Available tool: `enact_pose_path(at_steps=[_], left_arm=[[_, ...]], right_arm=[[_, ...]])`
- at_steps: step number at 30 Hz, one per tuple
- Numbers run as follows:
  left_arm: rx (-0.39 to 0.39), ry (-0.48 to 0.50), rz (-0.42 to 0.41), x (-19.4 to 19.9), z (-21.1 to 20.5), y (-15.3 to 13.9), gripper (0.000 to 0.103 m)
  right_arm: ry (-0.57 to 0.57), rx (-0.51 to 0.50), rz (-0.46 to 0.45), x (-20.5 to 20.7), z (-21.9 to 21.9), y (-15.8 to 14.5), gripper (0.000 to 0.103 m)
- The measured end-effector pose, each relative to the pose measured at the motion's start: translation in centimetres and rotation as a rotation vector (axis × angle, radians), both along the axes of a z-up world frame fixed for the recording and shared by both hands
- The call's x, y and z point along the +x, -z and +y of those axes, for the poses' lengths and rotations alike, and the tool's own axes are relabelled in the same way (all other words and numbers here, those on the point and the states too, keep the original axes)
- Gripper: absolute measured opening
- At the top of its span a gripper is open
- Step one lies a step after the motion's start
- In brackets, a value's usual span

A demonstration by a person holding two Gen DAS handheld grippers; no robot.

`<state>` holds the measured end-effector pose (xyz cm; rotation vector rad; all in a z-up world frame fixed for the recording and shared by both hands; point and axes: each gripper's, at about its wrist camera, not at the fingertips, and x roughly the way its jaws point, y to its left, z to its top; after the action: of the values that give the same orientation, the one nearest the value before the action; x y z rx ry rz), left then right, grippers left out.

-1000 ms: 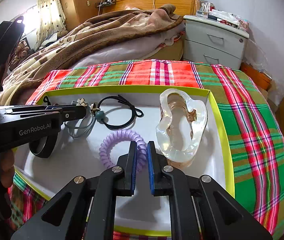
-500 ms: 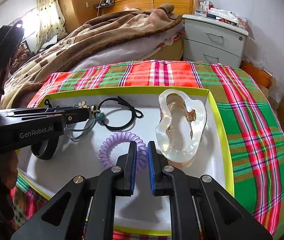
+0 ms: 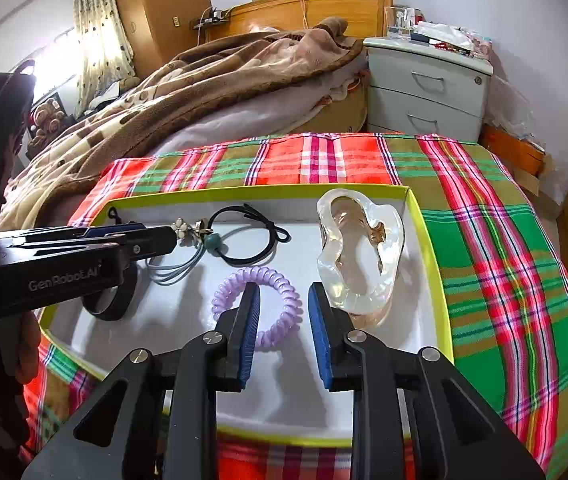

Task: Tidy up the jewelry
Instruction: 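Open both grippers to release the two hair ties in the box, then move the right gripper to the pink rhinestone hair clip and close on it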

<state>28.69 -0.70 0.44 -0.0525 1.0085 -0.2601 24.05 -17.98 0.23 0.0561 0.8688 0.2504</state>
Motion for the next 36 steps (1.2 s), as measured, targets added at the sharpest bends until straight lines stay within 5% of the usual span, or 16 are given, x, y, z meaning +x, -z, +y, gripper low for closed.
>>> enact_pose_path(at_steps=[16,21,31,36], left_arm=[[-0.036,-0.005,-0.078,-7.3,1.4,-3.4,0.037],[-0.063,-0.02,-0.084,-9.8,2.1,-3.6,0.037],[-0.083,-0.041,-0.045,-13.8,2.8,-2.1,0.037],[-0.08,-0.053,-0.021,-15.2,3.3,-1.1,0.037]], right_arm=[[-0.042,0.078,-0.03,-4.5,-2.2,-1.5,0.027],[-0.134,0.16,-0.012,-6.5,-3.3,-1.2,0.028],[-0.29,0.171,0.048,-8.4,-3.4,0.9,0.032],[-0.315,0.177,0.068,-8.4,-3.0,1.6,0.047]])
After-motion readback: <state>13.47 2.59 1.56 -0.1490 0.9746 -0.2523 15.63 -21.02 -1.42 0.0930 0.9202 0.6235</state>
